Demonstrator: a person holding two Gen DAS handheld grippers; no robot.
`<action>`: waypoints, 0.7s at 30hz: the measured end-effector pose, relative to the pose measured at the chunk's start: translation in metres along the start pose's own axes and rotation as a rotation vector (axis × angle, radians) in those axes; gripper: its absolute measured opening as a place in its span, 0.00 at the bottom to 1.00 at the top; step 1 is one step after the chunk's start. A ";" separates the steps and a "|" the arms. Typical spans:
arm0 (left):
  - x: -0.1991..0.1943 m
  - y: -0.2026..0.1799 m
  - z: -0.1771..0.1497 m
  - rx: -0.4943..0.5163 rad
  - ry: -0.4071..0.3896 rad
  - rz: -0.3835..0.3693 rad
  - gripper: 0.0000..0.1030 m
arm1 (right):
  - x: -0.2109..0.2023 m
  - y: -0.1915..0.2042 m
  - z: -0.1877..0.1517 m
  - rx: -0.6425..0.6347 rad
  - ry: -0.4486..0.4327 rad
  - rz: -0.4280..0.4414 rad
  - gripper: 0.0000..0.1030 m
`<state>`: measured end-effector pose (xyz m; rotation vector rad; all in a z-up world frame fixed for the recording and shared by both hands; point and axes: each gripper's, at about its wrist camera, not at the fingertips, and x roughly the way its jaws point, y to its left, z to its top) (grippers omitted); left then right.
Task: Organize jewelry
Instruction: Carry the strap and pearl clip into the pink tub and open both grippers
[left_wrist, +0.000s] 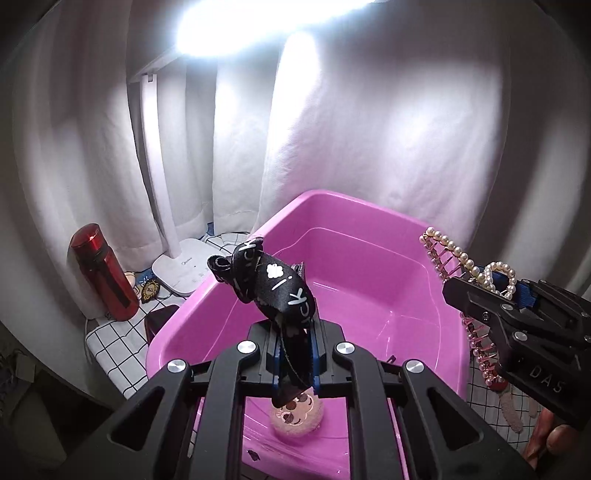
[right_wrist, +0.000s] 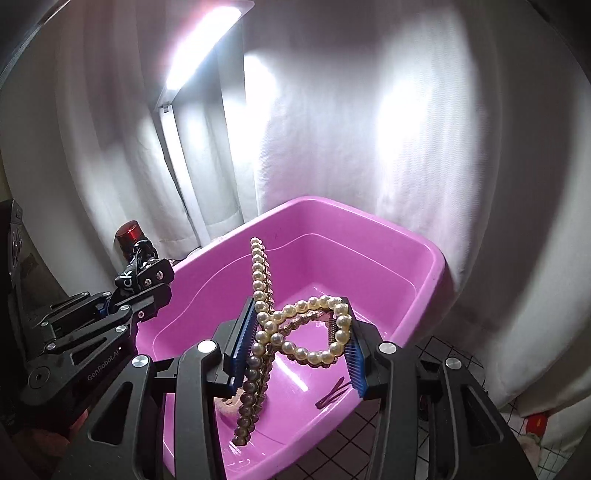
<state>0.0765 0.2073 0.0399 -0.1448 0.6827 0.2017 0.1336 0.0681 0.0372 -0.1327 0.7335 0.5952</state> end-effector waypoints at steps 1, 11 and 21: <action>0.004 0.002 0.000 -0.005 0.011 0.000 0.11 | 0.006 0.001 0.001 0.001 0.014 0.001 0.41; 0.044 0.015 -0.011 -0.048 0.129 0.014 0.11 | 0.063 0.007 0.002 0.008 0.142 -0.008 0.41; 0.066 0.026 -0.017 -0.081 0.209 0.049 0.25 | 0.088 -0.002 -0.007 0.025 0.221 -0.060 0.41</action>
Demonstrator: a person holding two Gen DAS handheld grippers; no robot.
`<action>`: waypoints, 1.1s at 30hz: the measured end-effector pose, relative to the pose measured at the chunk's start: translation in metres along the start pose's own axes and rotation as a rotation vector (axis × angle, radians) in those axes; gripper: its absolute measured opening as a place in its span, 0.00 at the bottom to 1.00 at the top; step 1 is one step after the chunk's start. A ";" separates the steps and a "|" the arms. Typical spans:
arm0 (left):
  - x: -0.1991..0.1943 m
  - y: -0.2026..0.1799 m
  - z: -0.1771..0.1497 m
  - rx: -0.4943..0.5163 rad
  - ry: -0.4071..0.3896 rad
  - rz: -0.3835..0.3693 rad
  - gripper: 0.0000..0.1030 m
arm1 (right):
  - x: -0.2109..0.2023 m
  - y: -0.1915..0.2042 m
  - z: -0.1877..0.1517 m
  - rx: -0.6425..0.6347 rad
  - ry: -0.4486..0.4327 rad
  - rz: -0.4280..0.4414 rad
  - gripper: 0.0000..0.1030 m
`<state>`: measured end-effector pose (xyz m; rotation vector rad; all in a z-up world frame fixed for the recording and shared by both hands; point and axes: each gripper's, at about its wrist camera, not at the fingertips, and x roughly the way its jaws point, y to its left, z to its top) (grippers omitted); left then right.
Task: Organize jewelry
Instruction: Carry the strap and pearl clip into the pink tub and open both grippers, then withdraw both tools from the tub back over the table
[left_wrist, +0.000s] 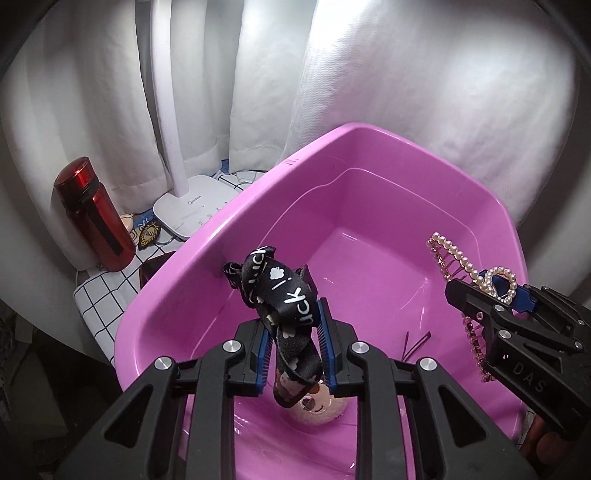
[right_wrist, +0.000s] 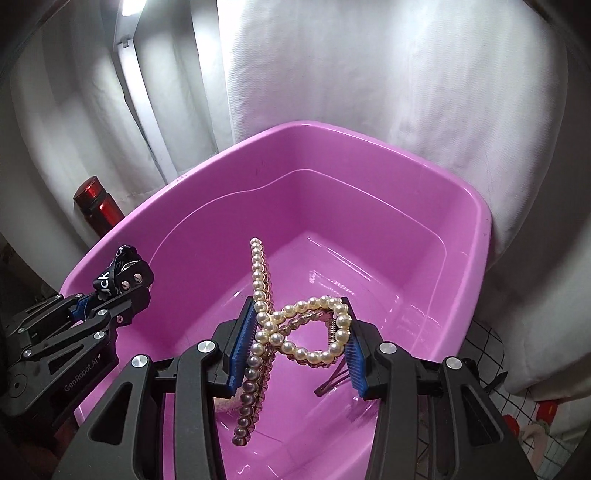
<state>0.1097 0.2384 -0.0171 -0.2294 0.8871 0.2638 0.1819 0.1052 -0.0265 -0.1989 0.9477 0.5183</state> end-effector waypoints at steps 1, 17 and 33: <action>0.000 0.000 0.000 0.002 0.000 0.004 0.28 | 0.001 -0.001 -0.001 0.007 0.003 -0.007 0.41; -0.018 0.008 -0.001 -0.012 -0.038 0.062 0.78 | -0.014 -0.009 -0.001 0.050 -0.043 -0.031 0.54; -0.041 0.004 -0.004 -0.016 -0.075 0.075 0.78 | -0.035 -0.006 -0.005 0.045 -0.080 -0.026 0.55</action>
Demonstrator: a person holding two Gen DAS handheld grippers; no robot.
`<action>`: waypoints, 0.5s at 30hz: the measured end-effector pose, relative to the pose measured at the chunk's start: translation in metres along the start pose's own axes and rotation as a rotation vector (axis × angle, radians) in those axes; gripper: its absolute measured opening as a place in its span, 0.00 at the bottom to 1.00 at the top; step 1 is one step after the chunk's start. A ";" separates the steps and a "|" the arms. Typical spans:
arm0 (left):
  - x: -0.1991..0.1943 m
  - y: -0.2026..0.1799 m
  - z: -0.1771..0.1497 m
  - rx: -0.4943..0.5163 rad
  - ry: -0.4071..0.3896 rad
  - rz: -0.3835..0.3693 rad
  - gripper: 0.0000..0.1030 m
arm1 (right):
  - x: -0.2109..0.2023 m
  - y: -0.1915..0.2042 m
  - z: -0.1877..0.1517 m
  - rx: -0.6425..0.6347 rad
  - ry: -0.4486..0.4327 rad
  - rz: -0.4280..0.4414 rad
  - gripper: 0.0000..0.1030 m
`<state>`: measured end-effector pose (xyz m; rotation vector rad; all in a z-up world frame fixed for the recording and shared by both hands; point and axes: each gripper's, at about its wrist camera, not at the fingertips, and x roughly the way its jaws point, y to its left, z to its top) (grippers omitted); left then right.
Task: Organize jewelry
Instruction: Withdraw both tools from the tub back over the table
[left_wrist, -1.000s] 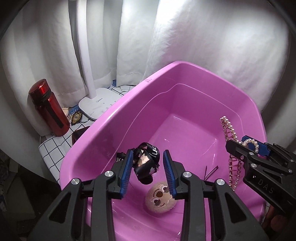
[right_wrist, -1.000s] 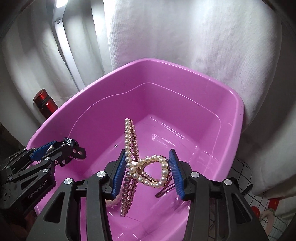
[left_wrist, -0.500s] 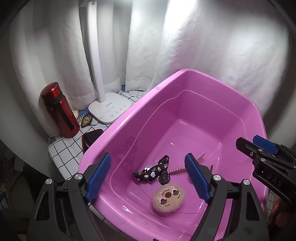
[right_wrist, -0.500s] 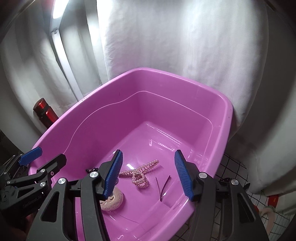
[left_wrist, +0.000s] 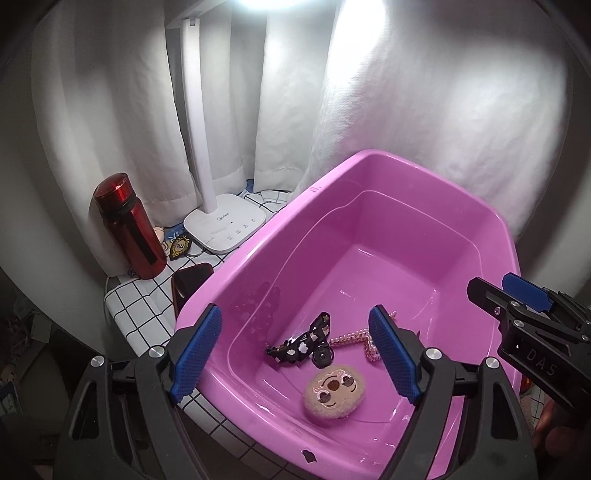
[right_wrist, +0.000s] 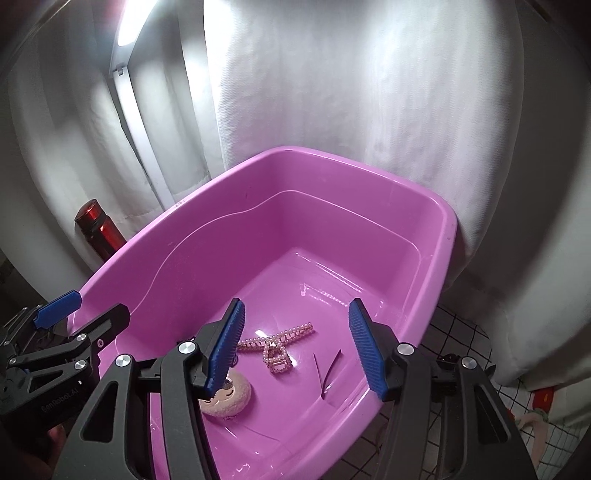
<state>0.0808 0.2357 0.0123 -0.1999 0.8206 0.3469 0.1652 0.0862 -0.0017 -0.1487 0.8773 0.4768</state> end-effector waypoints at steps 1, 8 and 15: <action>-0.002 -0.001 -0.001 0.000 -0.002 0.000 0.78 | -0.002 0.000 0.000 0.001 -0.003 0.001 0.55; -0.014 -0.006 -0.005 0.004 -0.014 -0.007 0.78 | -0.019 -0.007 -0.007 0.007 -0.024 0.000 0.55; -0.030 -0.016 -0.013 0.014 -0.026 -0.030 0.78 | -0.042 -0.017 -0.023 0.025 -0.044 -0.016 0.56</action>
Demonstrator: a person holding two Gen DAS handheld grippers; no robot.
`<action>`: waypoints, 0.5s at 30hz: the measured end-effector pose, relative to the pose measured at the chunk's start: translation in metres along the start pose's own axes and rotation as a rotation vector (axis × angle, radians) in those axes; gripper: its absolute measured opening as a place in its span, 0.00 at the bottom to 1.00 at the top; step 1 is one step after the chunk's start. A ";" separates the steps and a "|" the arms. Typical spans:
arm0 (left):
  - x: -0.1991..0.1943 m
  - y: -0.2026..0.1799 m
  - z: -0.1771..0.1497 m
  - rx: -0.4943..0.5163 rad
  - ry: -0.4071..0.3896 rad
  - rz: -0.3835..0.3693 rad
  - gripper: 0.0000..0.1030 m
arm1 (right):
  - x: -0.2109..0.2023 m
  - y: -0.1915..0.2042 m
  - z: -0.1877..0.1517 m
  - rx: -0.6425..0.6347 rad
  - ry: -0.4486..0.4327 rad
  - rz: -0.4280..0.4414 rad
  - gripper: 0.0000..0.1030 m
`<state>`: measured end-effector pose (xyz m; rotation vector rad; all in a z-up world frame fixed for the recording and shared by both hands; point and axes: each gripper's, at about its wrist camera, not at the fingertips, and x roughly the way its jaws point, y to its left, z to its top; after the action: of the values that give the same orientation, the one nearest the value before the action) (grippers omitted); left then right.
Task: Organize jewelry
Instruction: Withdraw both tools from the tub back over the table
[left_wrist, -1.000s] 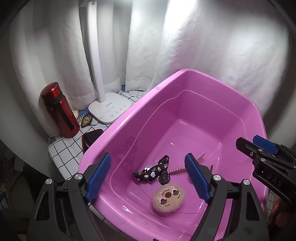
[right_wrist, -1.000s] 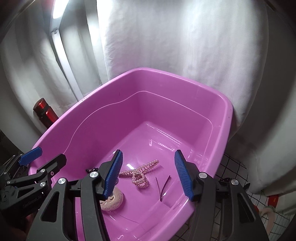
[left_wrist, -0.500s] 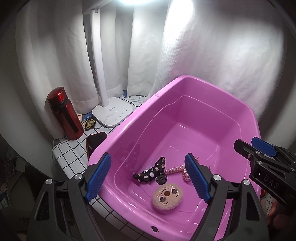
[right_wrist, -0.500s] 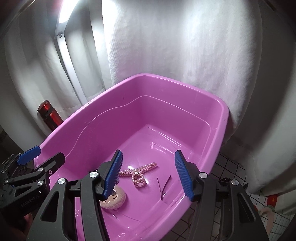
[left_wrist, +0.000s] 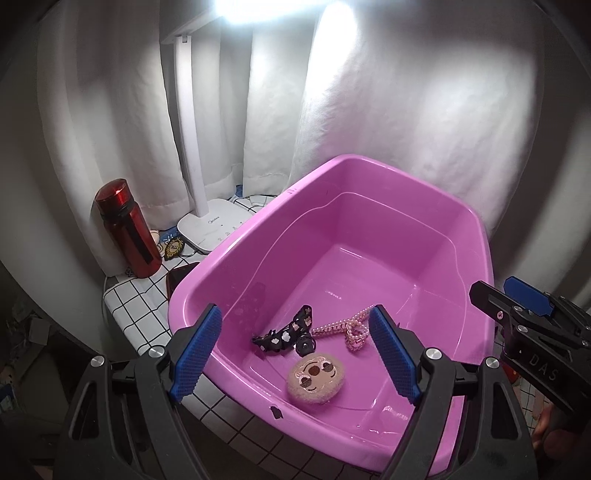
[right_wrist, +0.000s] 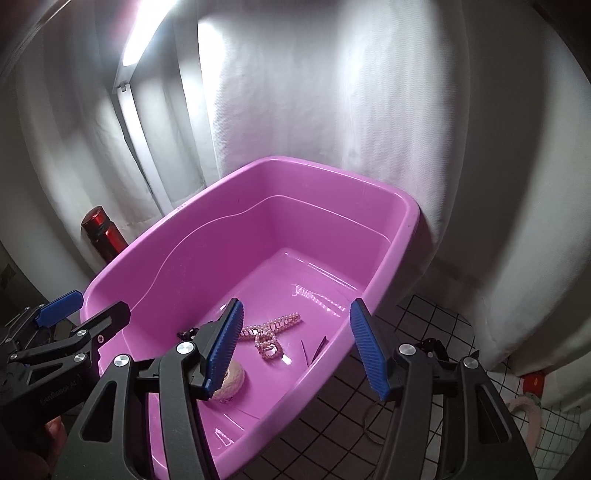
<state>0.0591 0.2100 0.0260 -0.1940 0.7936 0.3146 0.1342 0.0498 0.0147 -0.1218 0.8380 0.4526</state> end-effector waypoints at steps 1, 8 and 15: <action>-0.002 -0.002 -0.001 0.001 0.000 -0.005 0.78 | -0.004 -0.002 -0.002 0.003 -0.003 -0.003 0.56; -0.019 -0.024 -0.012 0.033 -0.007 -0.038 0.78 | -0.033 -0.021 -0.022 0.037 -0.031 -0.025 0.58; -0.039 -0.060 -0.024 0.091 -0.021 -0.092 0.78 | -0.065 -0.056 -0.056 0.114 -0.039 -0.055 0.58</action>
<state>0.0384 0.1390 0.0405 -0.1416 0.7742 0.1931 0.0826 -0.0382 0.0215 -0.0308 0.8182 0.3540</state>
